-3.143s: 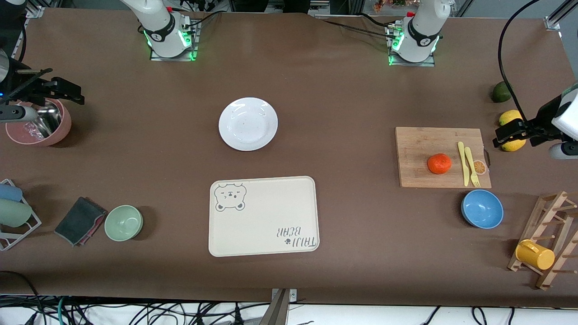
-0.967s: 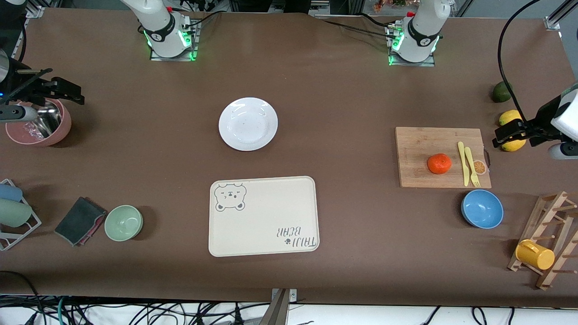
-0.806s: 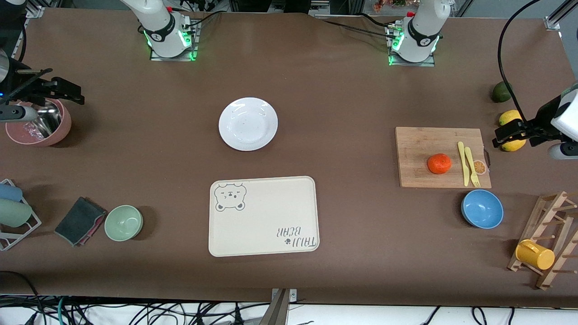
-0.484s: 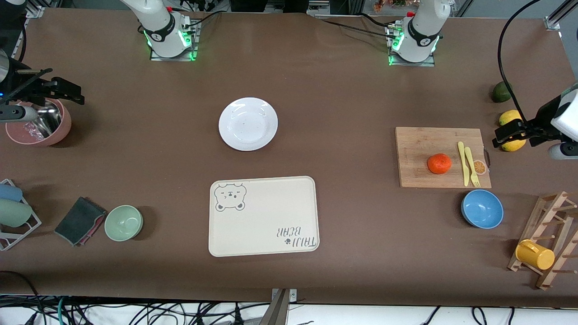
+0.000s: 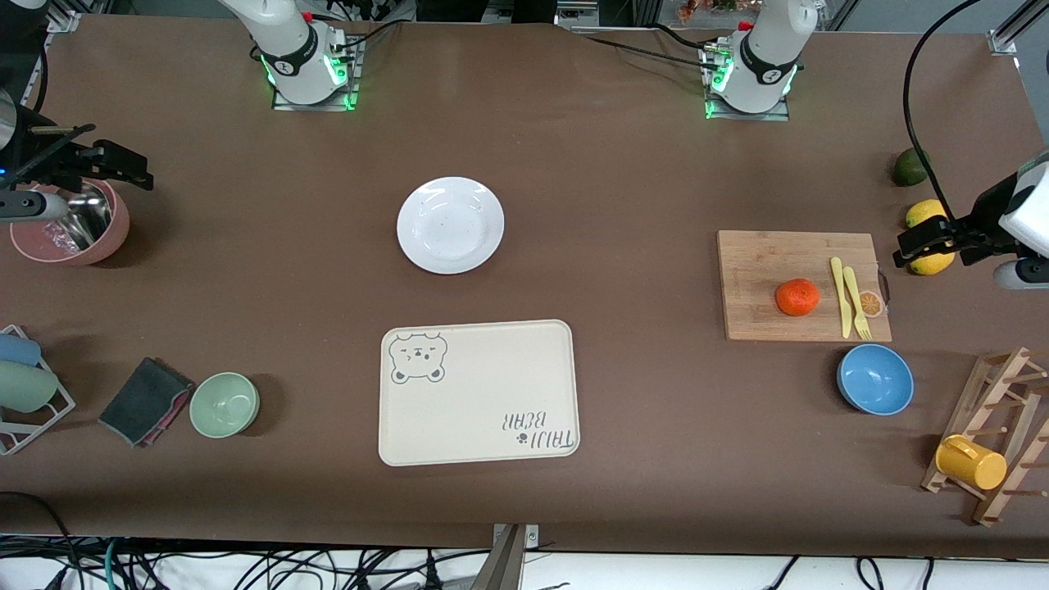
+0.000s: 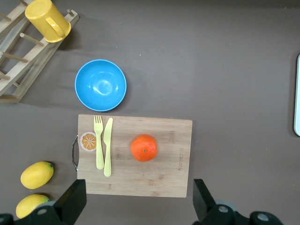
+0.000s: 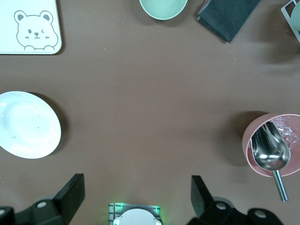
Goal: Place orange and plate with both arms
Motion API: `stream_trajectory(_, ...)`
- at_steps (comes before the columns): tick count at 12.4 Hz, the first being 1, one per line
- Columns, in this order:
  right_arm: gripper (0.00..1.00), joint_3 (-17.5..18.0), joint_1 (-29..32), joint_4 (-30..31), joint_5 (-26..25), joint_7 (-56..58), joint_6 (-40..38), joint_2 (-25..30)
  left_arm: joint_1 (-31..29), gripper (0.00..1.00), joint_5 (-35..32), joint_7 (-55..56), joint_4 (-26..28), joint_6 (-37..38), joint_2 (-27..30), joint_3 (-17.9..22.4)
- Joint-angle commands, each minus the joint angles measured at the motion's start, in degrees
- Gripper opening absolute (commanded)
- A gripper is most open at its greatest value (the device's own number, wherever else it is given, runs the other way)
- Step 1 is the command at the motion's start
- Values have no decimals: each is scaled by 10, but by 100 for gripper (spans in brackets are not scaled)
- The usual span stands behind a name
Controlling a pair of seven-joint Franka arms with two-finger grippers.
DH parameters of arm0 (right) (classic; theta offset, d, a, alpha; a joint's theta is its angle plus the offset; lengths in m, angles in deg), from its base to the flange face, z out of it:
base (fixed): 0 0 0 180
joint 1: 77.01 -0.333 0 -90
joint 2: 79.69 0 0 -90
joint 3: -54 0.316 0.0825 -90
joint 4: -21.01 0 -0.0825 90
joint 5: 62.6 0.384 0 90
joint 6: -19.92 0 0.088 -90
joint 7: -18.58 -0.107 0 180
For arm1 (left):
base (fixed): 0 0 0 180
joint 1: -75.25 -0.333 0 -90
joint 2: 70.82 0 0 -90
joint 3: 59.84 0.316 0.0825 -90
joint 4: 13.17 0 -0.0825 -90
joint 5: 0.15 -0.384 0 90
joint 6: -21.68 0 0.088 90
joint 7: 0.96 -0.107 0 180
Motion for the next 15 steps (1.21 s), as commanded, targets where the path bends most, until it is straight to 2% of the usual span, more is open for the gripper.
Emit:
stream_trajectory(1, 100, 0, 2, -11, 2, -2, -10, -4, 0, 100, -20, -5, 4, 5, 4, -2)
stream_trajectory(9, 100, 1, 1, -12, 2, -3, -6, -4, -1, 100, -20, -5, 3, 17, 4, -1)
stream_trajectory(10, 100, 1, 1, -12, 2, -3, -5, -4, -2, 100, -19, -5, 3, 16, -3, 0)
stream_trajectory(12, 100, 1, 1, -13, 2, -3, -4, -4, -13, 100, -17, -3, -9, 19, -58, -2)
stream_trajectory(15, 100, 1, 1, -12, 2, -3, -4, -4, -8, 100, -16, -10, 7, 31, -92, -7)
